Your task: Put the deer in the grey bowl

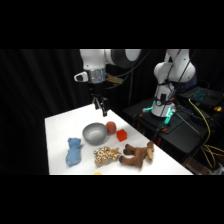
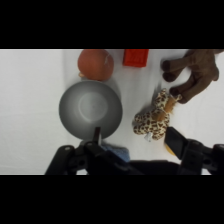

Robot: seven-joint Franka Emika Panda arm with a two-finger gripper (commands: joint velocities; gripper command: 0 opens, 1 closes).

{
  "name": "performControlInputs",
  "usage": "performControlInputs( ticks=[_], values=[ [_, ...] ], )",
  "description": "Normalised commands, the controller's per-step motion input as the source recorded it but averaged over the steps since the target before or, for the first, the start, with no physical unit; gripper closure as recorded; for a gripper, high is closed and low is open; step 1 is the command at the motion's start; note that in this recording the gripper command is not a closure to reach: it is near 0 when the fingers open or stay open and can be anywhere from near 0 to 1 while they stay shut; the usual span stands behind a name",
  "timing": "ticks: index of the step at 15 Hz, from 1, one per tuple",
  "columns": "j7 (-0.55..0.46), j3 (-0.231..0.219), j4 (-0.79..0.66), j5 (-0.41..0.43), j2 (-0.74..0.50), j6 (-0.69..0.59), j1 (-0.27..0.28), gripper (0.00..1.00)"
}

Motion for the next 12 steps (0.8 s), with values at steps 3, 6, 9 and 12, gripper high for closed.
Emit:
performControlInputs(
  ticks=[3, 6, 9, 12],
  values=[
    [0.10, 0.025, -0.01, -0.020, -0.03, 0.00, 0.000, 0.00],
    [0.35, 0.077, -0.14, -0.032, -0.14, 0.07, 0.082, 0.00],
    [0.44, 0.113, -0.28, -0.004, -0.24, 0.15, 0.143, 0.00],
    [0.37, 0.129, -0.37, -0.065, -0.27, 0.29, 0.163, 0.00]
  ],
)
